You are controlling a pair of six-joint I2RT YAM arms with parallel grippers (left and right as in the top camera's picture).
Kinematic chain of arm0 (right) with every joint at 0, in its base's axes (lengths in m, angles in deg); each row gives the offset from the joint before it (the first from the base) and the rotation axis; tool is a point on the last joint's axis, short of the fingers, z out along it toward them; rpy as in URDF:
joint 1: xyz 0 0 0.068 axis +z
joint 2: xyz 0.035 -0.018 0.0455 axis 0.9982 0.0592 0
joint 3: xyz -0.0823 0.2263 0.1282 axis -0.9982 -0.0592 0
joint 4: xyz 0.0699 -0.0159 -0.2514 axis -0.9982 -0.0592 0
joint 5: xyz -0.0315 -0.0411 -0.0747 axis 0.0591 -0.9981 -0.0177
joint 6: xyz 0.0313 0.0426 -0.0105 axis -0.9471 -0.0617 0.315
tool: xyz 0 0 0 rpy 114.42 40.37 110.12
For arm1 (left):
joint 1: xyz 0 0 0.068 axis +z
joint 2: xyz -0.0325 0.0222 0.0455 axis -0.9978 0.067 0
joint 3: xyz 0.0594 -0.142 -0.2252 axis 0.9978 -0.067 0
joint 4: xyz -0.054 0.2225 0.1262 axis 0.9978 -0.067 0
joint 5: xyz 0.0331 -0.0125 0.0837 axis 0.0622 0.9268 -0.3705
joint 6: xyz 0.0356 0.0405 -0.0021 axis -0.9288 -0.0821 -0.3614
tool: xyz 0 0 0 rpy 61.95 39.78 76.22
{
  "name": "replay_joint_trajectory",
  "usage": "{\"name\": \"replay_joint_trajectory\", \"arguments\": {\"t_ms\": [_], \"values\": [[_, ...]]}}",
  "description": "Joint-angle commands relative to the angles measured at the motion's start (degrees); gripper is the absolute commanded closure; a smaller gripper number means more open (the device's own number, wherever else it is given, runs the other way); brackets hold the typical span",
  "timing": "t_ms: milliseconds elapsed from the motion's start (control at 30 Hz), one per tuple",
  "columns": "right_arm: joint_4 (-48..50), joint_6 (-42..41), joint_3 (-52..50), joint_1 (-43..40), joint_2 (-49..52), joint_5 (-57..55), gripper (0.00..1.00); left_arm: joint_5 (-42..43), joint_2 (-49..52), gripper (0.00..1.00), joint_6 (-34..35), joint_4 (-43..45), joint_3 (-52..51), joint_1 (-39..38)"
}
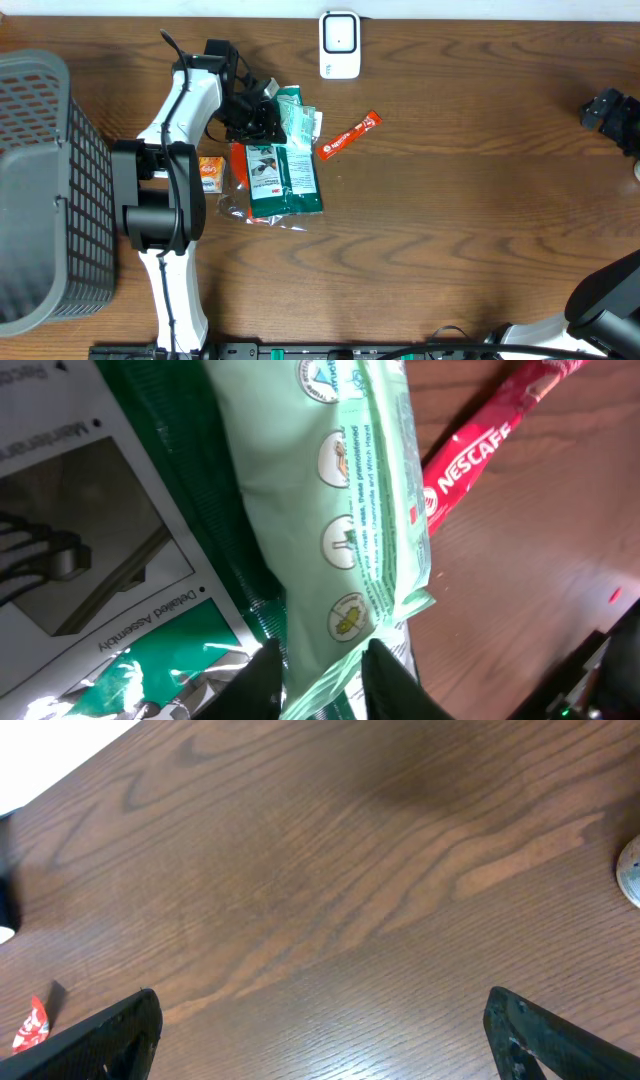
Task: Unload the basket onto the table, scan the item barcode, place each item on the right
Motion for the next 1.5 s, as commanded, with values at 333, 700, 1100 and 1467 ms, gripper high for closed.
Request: {"name": "replay_joint_trajectory", "arguments": {"t_ms": [333, 700, 1100, 1467], "values": [[-0.13, 0.94, -0.52, 0.81, 0.24, 0.02, 0.01, 0.37, 0.81, 0.92, 0.00, 1.68, -0.13, 0.28], [-0.15, 1.60, -0.59, 0.81, 0.24, -2.16, 0.01, 10.40, 0.81, 0.93, -1.33, 5.33, -0.13, 0.28], [1.64, 1.75, -2.67, 0.81, 0.24, -3.04, 0.01, 19.15, 0.81, 0.92, 0.13, 7.23, -0.13, 0.48], [7.08, 1.73, -7.34, 0.81, 0.24, -3.02, 0.01, 8.61, 0.81, 0.29, 11.39, 8.11, -0.13, 0.74]]}}
